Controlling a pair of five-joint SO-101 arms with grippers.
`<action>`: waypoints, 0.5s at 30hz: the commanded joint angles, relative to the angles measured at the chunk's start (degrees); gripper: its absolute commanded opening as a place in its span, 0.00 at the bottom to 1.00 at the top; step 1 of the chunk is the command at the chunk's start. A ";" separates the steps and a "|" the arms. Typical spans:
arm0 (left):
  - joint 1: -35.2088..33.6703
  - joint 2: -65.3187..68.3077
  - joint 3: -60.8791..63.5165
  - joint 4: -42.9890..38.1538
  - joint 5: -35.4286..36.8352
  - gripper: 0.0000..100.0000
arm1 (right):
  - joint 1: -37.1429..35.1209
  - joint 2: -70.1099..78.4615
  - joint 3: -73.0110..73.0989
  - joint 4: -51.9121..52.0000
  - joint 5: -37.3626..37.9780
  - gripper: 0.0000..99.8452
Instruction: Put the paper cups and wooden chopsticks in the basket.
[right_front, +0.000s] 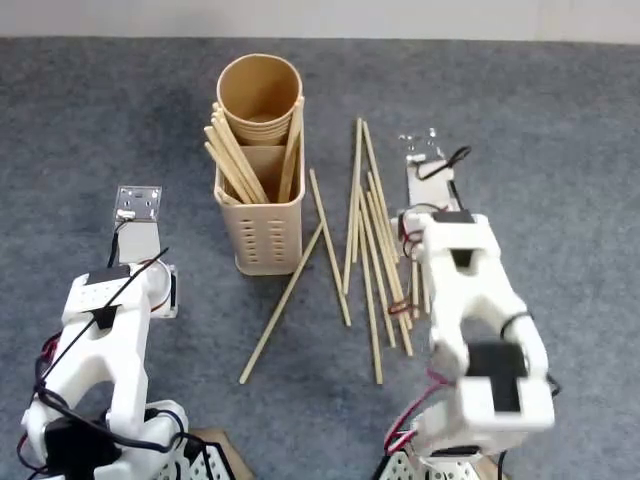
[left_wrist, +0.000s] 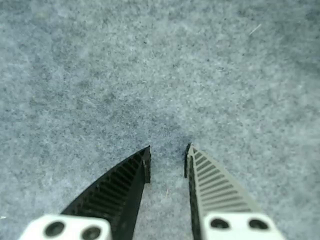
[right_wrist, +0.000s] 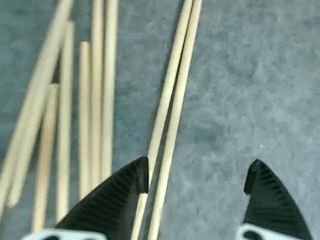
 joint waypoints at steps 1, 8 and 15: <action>1.45 0.13 -0.13 -0.88 -0.70 0.15 | 0.57 7.96 -6.37 -0.48 0.70 0.30; 1.45 0.13 -0.13 -0.88 -0.70 0.15 | 0.66 14.20 -16.57 11.12 5.01 0.00; 1.45 0.13 -0.13 -0.88 -0.70 0.15 | 0.66 8.22 -27.65 19.30 1.23 0.01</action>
